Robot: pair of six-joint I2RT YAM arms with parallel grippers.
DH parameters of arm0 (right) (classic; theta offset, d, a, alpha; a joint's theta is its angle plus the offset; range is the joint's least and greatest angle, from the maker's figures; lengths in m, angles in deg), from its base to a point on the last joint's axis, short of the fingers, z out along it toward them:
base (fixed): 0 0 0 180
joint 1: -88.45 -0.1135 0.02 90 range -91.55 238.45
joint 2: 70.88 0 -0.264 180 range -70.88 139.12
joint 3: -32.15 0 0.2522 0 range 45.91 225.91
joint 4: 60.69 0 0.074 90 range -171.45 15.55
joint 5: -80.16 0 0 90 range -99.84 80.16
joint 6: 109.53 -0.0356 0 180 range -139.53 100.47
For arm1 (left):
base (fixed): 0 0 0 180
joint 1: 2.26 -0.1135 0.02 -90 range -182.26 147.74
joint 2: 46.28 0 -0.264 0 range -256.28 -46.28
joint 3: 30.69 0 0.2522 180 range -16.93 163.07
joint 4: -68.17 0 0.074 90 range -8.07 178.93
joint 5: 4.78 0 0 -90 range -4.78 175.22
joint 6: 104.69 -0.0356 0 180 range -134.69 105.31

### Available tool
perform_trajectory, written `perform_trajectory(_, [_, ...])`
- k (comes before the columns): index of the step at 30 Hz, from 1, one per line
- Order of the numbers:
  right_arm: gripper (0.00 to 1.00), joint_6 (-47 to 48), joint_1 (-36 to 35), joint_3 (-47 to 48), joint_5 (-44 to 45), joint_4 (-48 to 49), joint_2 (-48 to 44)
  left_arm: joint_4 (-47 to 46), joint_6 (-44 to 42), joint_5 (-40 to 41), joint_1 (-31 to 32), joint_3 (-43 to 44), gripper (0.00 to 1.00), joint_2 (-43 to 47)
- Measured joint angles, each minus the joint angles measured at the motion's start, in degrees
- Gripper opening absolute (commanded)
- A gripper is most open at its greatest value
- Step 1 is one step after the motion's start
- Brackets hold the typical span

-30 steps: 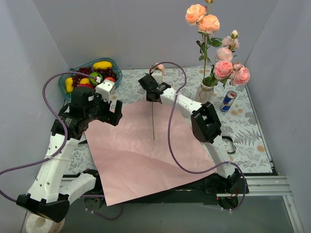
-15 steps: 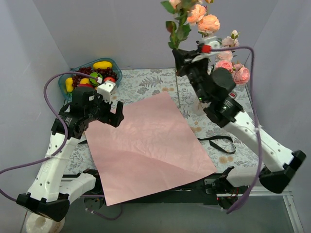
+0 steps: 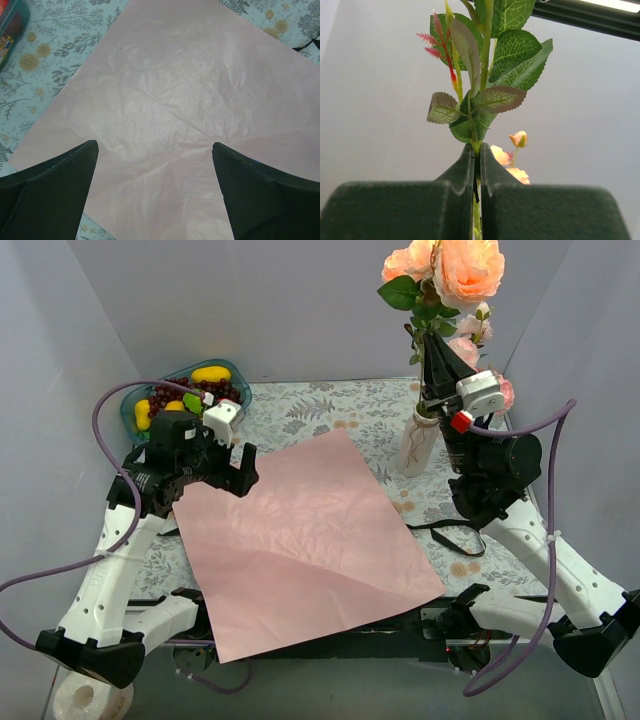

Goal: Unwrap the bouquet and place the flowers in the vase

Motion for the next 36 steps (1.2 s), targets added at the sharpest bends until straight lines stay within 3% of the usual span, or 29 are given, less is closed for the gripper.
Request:
perform_trajectory(7, [0.01,-7.28,12.46,-3.19,-4.94,5.73,1.09,0.15,-0.48,-0.2,0.0,1.64,0.98,-2.03])
perform_trajectory(11, [0.01,-12.55,15.63,-4.94,-7.52,9.07,2.23,-0.13,-0.55,-0.2,0.0,2.12,0.98,-3.21])
perform_trajectory(25, [0.01,-23.8,17.29,-4.46,-15.67,11.3,3.19,-0.87,-0.87,-0.17,0.0,2.25,0.98,-5.07])
perform_trajectory(36, [0.01,-23.63,17.29,-8.72,-16.92,15.21,4.17,-1.62,-1.14,-0.74,0.0,2.23,0.98,-5.18])
